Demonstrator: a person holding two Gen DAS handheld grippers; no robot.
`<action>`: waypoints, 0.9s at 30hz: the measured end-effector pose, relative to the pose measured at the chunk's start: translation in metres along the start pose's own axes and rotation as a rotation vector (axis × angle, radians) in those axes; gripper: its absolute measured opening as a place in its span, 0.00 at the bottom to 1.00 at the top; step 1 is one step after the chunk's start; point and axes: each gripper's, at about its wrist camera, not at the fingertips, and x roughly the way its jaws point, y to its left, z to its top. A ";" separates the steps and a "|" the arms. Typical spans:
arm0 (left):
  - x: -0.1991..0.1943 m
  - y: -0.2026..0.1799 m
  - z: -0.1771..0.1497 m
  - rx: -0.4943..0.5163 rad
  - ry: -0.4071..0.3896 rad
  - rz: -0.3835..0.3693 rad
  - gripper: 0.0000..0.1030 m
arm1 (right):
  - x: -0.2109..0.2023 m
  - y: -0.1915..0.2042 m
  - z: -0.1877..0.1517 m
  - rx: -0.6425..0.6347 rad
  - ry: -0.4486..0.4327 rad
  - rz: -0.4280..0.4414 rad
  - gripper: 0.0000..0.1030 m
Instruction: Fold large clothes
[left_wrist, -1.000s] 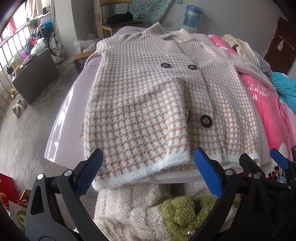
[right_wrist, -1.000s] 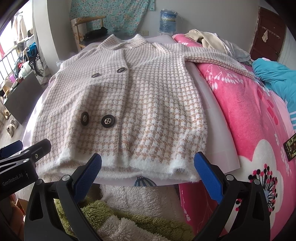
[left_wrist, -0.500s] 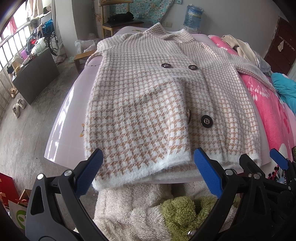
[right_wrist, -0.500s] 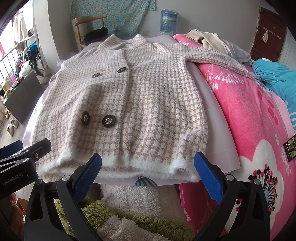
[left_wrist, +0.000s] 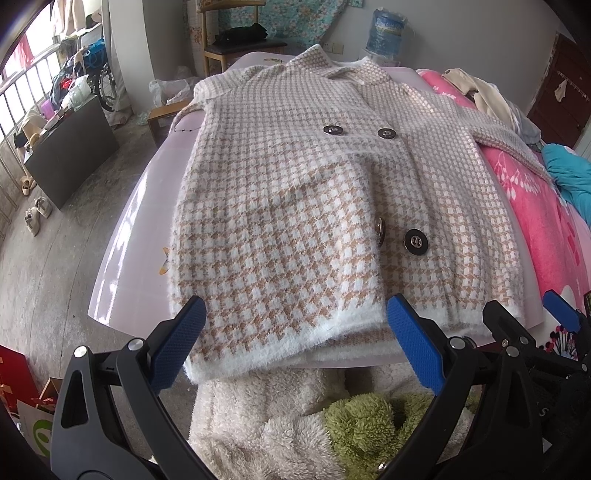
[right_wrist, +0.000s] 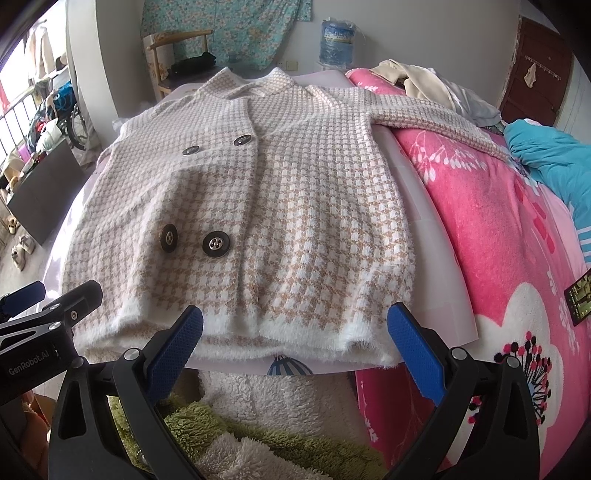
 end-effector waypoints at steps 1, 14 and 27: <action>0.000 0.001 0.001 0.000 -0.001 0.002 0.92 | 0.001 0.001 0.002 -0.002 -0.002 -0.002 0.95; 0.010 0.009 0.028 0.008 -0.044 0.048 0.92 | 0.010 0.012 0.035 -0.062 -0.047 -0.014 0.95; 0.028 0.026 0.059 0.033 -0.189 0.047 0.92 | 0.032 0.030 0.080 -0.147 -0.114 0.096 0.95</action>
